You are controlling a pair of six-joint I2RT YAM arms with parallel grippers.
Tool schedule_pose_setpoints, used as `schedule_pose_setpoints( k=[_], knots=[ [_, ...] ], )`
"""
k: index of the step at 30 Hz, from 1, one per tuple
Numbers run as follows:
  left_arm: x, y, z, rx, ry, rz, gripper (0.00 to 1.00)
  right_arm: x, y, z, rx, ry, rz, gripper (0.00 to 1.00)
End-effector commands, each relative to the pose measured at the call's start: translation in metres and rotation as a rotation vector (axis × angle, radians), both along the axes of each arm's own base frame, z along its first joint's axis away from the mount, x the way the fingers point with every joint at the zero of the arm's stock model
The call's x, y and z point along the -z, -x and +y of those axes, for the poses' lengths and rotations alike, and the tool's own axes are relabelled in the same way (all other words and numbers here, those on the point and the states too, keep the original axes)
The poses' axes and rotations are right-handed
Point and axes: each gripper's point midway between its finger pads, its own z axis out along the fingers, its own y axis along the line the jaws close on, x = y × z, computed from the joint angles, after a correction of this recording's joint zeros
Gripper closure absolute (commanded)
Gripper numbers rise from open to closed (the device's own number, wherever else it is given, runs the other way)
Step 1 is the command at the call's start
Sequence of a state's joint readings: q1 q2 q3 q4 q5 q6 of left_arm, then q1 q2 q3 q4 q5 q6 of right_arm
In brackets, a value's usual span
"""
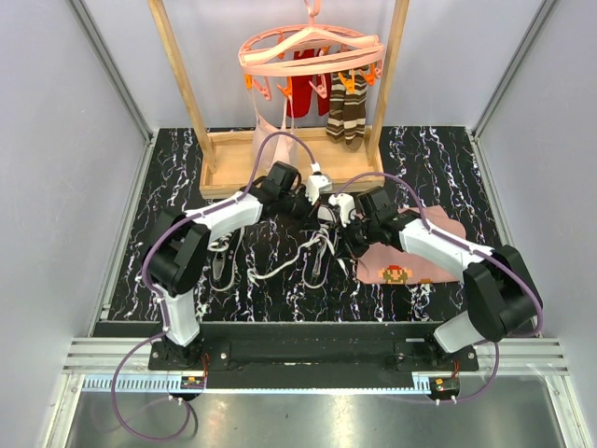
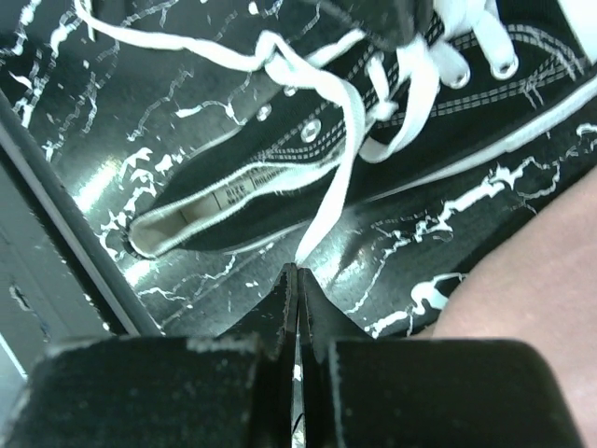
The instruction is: Tie the shoes
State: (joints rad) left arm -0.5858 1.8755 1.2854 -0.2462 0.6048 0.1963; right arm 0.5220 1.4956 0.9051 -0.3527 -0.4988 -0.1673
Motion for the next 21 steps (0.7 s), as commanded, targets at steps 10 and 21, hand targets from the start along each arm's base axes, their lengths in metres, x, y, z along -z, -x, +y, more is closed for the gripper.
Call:
schedule_pose_setpoints(
  k=[10,21],
  knots=[
    [-0.061,0.016,-0.006,0.046,0.150,-0.106,1.00,-0.024,-0.037,0.025,0.061,-0.105,-0.007,1.00],
    [-0.054,0.023,-0.005,0.061,0.142,-0.099,1.00,-0.027,-0.037,0.043,0.034,-0.182,0.067,1.00]
  ],
)
